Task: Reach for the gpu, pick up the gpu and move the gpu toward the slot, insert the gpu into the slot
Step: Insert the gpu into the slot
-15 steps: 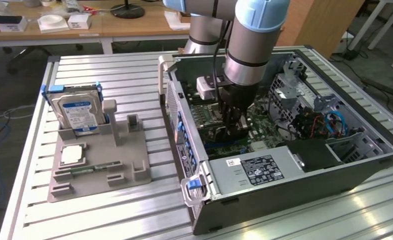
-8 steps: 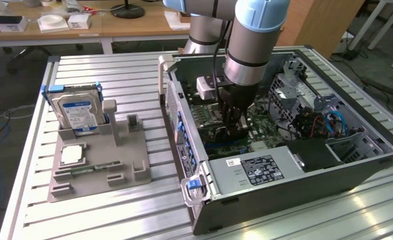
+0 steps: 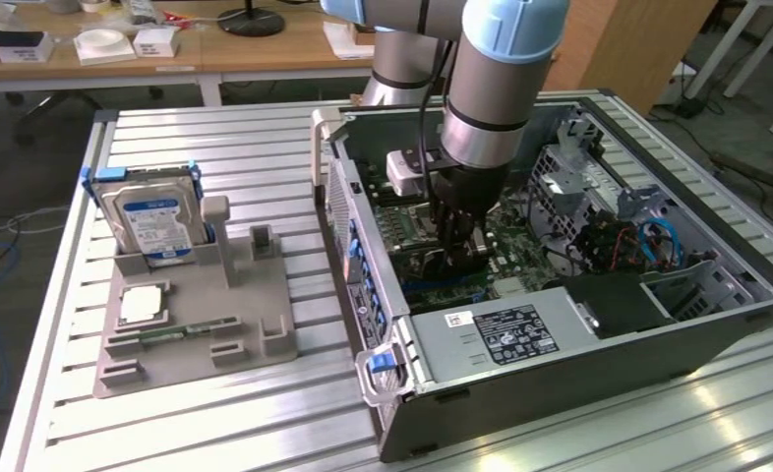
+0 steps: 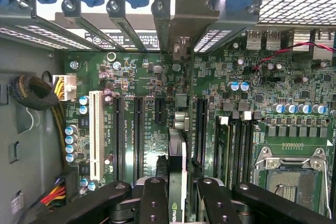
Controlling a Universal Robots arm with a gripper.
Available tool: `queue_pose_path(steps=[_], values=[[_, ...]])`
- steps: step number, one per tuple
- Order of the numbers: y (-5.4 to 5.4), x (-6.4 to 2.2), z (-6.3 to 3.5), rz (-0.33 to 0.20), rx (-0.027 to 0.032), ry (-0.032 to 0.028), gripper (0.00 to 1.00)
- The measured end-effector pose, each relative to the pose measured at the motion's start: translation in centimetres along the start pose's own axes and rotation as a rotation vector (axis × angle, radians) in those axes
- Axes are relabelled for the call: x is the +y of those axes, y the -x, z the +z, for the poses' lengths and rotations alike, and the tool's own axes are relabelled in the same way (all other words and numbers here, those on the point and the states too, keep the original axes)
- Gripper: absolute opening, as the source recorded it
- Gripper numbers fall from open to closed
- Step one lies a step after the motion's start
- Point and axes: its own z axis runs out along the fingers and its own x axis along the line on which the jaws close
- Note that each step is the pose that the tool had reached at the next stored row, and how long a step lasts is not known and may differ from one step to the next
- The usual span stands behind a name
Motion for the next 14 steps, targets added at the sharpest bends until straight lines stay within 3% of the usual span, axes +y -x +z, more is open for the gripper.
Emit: queue_pose_path(steps=[14], values=[[-0.01,0.22,-0.12,0.0,-0.0002,-0.0001,0.26]])
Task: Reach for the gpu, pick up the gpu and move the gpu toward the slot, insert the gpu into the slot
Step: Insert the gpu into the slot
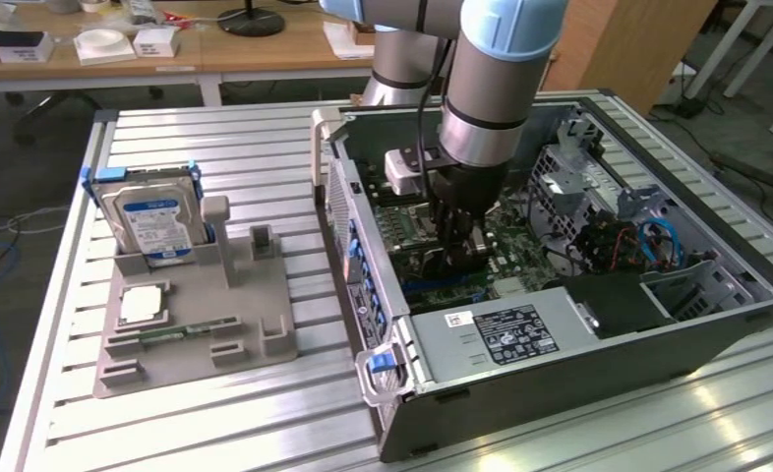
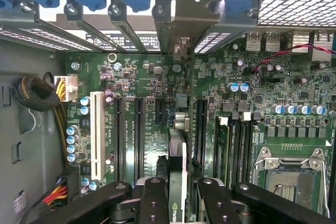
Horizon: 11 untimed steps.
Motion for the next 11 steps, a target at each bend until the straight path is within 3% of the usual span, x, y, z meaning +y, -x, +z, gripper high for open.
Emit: queue_pose_path(steps=[11], values=[[-0.02,-0.11,0.1,0.0,0.0001,0.0001,0.26]])
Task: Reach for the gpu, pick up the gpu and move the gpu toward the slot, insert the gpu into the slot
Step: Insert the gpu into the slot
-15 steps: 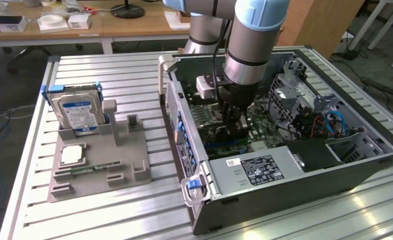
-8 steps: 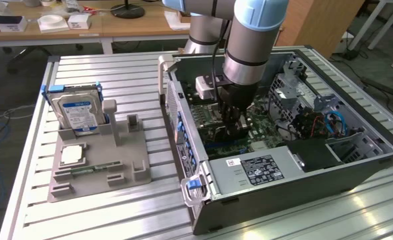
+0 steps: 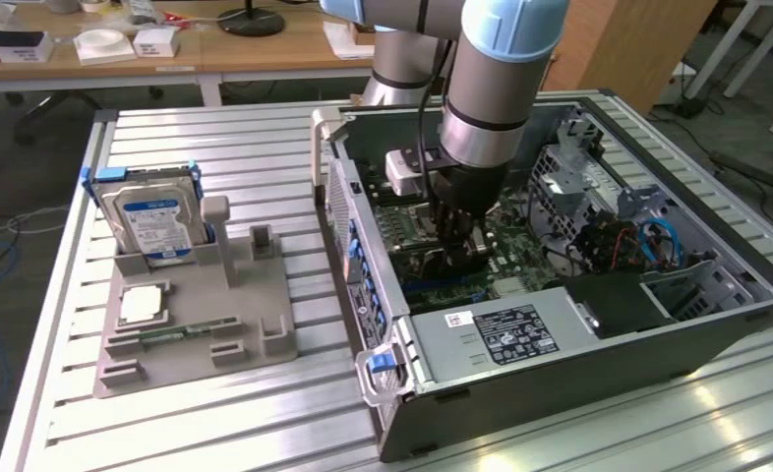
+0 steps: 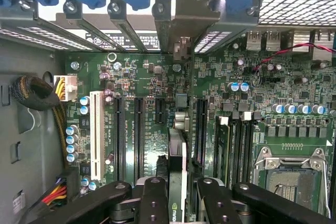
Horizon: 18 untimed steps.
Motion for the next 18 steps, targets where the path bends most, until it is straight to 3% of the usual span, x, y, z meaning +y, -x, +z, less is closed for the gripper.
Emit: queue_pose_path(steps=[18], values=[[-0.13,0.02,0.4,0.0,0.0001,0.0,0.26]])
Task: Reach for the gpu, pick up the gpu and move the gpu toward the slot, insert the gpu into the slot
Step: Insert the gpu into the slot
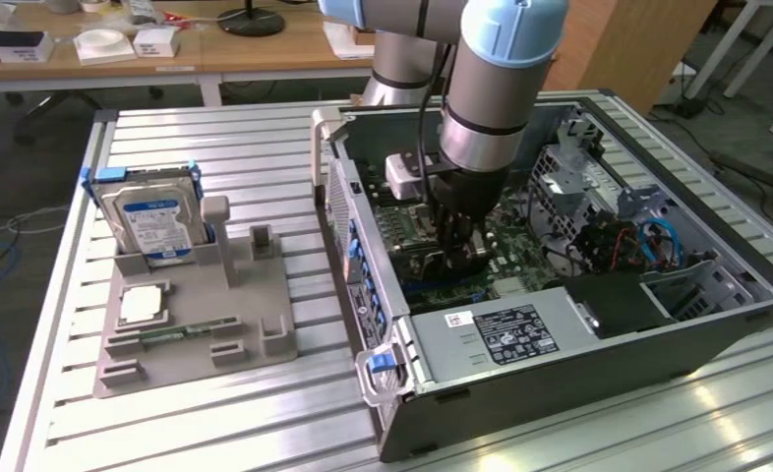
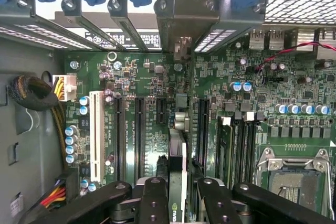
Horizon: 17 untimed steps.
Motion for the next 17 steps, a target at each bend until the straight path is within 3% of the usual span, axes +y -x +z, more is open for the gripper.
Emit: queue_pose_path(steps=[5,17], values=[[0.0,0.06,0.52,0.0,0.0004,0.0002,0.26],[0.0,0.08,0.61,0.0,0.0002,0.0003,0.26]])
